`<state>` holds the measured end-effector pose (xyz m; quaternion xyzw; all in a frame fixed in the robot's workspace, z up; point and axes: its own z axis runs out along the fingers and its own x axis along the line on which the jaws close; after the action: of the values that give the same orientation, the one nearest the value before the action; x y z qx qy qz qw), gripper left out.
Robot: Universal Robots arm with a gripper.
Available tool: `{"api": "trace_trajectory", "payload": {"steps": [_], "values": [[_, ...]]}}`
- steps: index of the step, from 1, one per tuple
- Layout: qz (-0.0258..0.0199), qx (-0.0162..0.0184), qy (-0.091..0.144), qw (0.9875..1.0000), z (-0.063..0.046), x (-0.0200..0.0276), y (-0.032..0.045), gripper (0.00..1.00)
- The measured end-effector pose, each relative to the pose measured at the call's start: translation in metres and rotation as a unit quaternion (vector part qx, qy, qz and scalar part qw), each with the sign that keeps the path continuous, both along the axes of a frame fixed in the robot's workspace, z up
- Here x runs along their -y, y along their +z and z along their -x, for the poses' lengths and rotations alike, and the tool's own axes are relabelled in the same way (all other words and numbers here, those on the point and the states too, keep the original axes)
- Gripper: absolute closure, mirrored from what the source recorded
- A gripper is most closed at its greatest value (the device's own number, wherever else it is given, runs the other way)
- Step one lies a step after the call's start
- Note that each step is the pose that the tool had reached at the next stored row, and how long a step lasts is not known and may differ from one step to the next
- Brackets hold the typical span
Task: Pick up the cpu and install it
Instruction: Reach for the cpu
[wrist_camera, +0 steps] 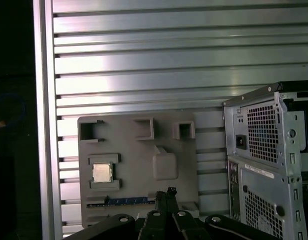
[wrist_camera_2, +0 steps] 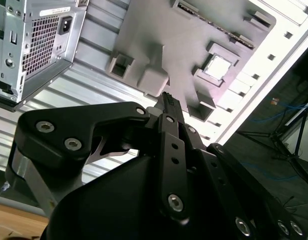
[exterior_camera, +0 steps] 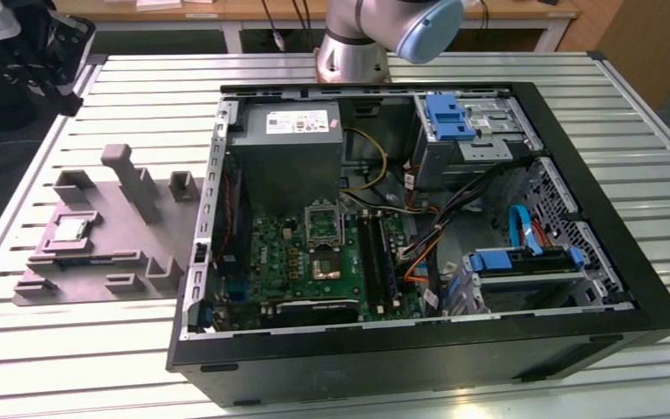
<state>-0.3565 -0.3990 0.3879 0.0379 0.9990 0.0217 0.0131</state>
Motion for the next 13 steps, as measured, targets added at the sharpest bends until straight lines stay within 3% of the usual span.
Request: {"api": "trace_trajectory", "payload": {"steps": [13], "values": [[0.0,0.0,0.0,1.0,0.0053,0.0,-0.0001,0.89]]}}
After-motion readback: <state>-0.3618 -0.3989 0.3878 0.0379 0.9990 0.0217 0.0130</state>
